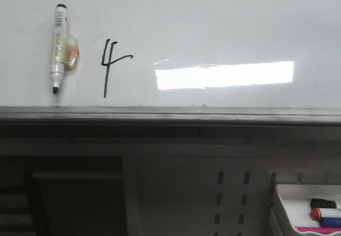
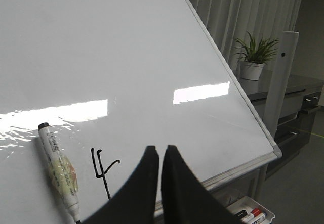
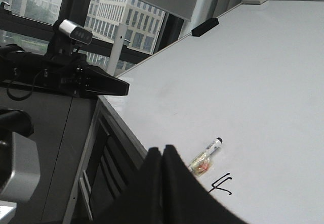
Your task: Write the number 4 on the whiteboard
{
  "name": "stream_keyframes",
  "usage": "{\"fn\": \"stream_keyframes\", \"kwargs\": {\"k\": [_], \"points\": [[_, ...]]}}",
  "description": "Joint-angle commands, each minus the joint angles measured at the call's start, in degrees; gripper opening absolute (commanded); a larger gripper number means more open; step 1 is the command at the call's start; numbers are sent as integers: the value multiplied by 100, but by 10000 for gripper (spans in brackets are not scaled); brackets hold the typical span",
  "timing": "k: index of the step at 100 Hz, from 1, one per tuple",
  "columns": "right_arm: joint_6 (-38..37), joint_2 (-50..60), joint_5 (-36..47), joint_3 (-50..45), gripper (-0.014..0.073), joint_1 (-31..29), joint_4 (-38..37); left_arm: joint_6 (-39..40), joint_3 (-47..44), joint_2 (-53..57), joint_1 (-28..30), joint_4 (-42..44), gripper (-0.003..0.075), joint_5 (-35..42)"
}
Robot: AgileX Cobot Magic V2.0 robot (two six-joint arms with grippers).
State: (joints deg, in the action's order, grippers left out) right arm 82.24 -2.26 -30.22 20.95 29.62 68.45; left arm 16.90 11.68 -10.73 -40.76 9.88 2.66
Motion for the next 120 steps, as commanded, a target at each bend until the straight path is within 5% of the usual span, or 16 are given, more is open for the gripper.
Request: {"fn": "stream_keyframes", "kwargs": {"k": [1, 38, 49, 74, 104, 120], "points": [[22, -82, 150, 126, -53, -31, 187, 30, 159, -36, -36, -3, -20, 471], [22, -82, 150, 126, -53, -31, 187, 30, 108, -26, 139, -641, -20, 125], [22, -82, 150, 126, -53, -31, 187, -175, 108, -26, 743, -784, -20, 200], [22, -82, 150, 126, -53, -31, 187, -2372, -8, 248, 2478, -1531, -20, 104], [22, -82, 150, 126, -53, -31, 187, -2360, -669, 1089, 4015, -1757, -20, -1128], [22, -82, 150, 126, -53, -31, 187, -2352, -953, 1236, 4248, -1399, -20, -1216]]}}
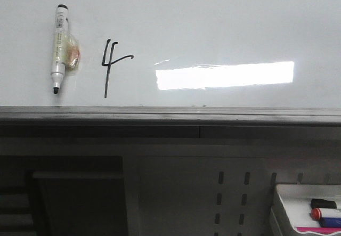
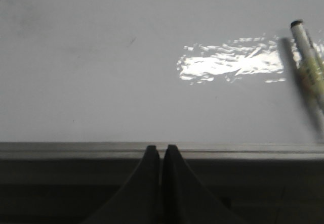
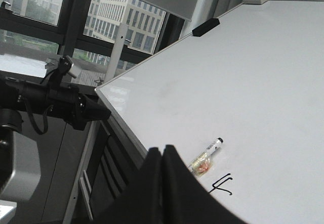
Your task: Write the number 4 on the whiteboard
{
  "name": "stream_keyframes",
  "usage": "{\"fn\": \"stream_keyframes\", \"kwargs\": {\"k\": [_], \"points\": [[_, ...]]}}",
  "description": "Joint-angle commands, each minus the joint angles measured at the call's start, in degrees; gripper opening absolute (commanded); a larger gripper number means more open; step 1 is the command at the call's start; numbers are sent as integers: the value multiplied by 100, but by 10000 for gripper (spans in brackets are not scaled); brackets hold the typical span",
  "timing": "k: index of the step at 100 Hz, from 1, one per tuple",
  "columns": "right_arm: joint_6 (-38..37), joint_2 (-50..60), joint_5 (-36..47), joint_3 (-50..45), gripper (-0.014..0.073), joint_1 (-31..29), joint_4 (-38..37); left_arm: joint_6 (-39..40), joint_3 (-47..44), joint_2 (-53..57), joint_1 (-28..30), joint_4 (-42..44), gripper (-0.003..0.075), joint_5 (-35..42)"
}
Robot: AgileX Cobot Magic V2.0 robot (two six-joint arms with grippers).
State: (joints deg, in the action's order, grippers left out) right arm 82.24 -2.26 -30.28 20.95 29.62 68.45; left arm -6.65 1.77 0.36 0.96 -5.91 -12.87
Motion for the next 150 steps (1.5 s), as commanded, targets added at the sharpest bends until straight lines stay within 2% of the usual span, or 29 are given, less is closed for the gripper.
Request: {"fn": "stream_keyframes", "kwargs": {"k": [1, 13, 21, 32, 36, 136, 144, 150], "points": [[22, -82, 155, 126, -53, -31, 187, 3, 6, 127, 75, 192, -20, 337], [22, -82, 155, 126, -53, -31, 187, 80, -249, 127, 75, 213, -20, 337], [22, -82, 155, 126, -53, -31, 187, 425, -405, 136, 75, 252, -20, 337], [22, -82, 155, 126, -53, -31, 187, 827, -392, 136, 75, 360, -20, -237], [22, -82, 155, 126, -53, -31, 187, 827, -392, 136, 75, 360, -20, -439], [22, -82, 223, 126, -53, -31, 187, 846, -392, 136, 75, 337, -20, -441], [22, -82, 274, 126, -53, -31, 487, 846, -392, 136, 75, 337, -20, -441], [-92, -82, 302, 126, -53, -31, 439, 846, -392, 136, 75, 337, -20, -441]]}}
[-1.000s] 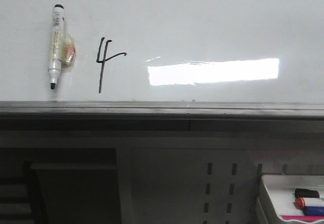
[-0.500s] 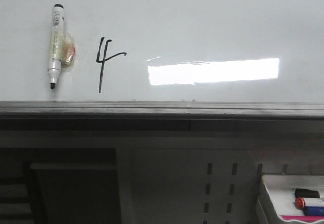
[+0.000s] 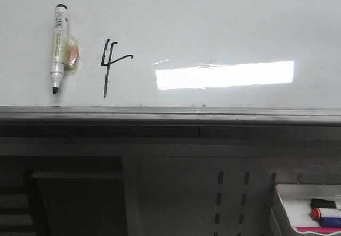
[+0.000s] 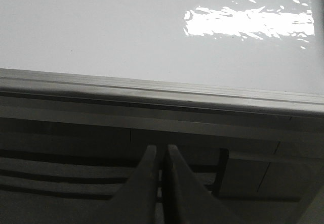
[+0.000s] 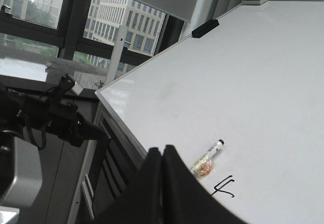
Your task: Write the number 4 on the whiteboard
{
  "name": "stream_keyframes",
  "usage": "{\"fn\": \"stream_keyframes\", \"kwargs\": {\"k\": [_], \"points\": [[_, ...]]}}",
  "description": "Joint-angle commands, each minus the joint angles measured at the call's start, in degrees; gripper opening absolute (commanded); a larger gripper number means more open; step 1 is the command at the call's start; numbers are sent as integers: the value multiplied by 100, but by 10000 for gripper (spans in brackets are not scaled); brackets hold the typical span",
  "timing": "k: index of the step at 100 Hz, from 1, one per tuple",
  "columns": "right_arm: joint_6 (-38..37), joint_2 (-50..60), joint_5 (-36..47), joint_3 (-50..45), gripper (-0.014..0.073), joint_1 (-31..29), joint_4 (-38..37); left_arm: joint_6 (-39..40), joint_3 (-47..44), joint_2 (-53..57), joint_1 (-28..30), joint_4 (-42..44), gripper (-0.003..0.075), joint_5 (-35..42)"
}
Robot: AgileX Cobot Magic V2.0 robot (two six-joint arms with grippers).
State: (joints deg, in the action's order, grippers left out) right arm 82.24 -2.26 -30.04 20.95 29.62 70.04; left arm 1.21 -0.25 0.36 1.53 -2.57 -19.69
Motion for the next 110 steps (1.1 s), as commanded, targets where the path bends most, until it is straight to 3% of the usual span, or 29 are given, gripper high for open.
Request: {"fn": "stream_keyframes", "kwargs": {"k": [1, 8, 26, 37, 51, 63, 81, 98, 110], "points": [[-134, -82, 289, 126, -53, -31, 218, 60, -189, 136, 18, 2, -20, 241], [-922, -82, 405, 126, -53, -31, -385, 60, -189, 136, 18, 2, -20, 241], [-5368, -82, 378, 126, -53, -31, -3793, 60, -189, 136, 18, 2, -20, 241], [-6714, -82, 575, 126, -53, -31, -5096, 60, -189, 136, 18, 2, -20, 241], [-8224, -82, 1404, 126, -53, -31, -6832, 60, -189, 136, 18, 2, -20, 241], [-8840, -82, 2109, 53, -53, -251, -7724, 60, -189, 136, 18, 2, -20, 241], [-8932, 87, 3510, -488, -53, -1319, -7757, 60, -189, 136, 18, 2, -20, 241], [-8964, 361, 3792, -1038, -53, -2447, -7709, 60, -189, 136, 18, 2, -20, 241], [-8964, 361, 3804, -1323, -53, -2780, -7709, 60, -189, 136, 18, 2, -20, 241]]}}
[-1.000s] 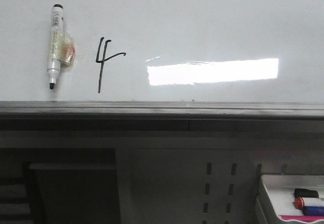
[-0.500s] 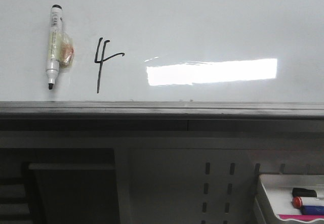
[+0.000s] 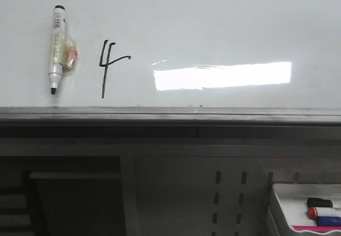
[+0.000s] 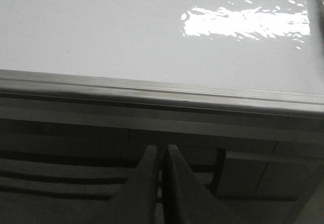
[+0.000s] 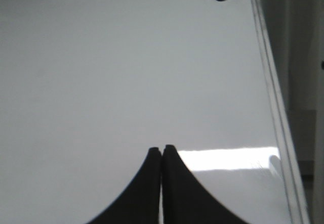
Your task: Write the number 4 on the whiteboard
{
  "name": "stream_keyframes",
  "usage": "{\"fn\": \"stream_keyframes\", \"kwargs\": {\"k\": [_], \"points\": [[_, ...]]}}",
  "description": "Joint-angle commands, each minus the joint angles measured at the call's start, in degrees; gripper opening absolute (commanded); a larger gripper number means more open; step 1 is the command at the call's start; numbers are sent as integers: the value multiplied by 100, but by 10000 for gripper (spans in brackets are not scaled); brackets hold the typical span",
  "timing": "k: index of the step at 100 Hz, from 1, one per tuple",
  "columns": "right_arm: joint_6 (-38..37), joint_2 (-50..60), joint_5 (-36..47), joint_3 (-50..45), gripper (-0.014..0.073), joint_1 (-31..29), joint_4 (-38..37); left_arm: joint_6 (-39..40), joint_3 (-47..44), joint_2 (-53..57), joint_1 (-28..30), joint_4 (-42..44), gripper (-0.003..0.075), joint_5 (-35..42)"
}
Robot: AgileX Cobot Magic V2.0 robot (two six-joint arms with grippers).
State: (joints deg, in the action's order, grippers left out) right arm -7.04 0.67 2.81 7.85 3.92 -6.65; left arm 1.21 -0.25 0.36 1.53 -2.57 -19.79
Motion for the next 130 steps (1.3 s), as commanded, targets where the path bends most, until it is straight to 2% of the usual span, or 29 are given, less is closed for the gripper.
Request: {"fn": "stream_keyframes", "kwargs": {"k": [1, 24, 31, 56, 71, 130], "points": [[-36, 68, 518, -31, -53, -211, -39, 60, -189, 136, 18, 2, -20, 250], [-36, 68, 574, -1007, -53, -264, -39, 60, -189, 136, 18, 2, -20, 250], [-36, 68, -281, -953, -53, -264, -39, 60, -189, 136, 18, 2, -20, 250], [-36, 68, -943, -980, -53, -736, -39, 60, -189, 136, 18, 2, -20, 250], [-36, 78, -2141, -980, -53, -746, -39, 60, -189, 136, 18, 2, -20, 250], [-36, 78, -2100, -980, -53, -746, -39, 60, -189, 136, 18, 2, -20, 250]]}}
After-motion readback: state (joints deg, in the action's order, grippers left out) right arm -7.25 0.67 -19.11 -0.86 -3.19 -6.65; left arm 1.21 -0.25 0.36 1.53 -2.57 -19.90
